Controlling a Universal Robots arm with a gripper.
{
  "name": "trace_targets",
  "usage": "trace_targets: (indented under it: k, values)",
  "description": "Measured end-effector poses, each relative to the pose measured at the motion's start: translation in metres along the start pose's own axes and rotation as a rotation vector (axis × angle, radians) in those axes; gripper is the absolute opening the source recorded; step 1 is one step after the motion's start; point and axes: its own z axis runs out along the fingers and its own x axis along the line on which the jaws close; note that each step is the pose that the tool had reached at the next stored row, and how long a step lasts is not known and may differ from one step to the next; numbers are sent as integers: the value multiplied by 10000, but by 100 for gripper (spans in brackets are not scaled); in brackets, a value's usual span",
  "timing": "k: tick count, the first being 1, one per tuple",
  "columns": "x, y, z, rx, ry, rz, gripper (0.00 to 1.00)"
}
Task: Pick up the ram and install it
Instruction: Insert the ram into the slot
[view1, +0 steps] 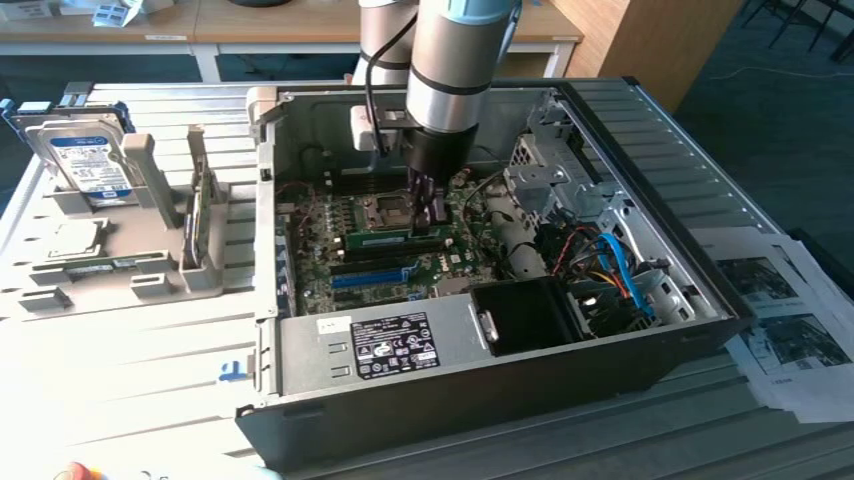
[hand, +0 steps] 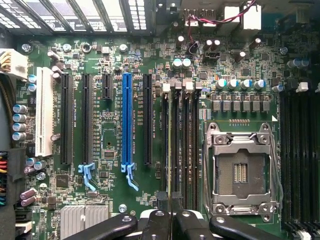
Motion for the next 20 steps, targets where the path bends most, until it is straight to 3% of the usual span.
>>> trace_targets:
  k: [20]
  values:
    - [5, 16, 22, 4, -3, 1, 12]
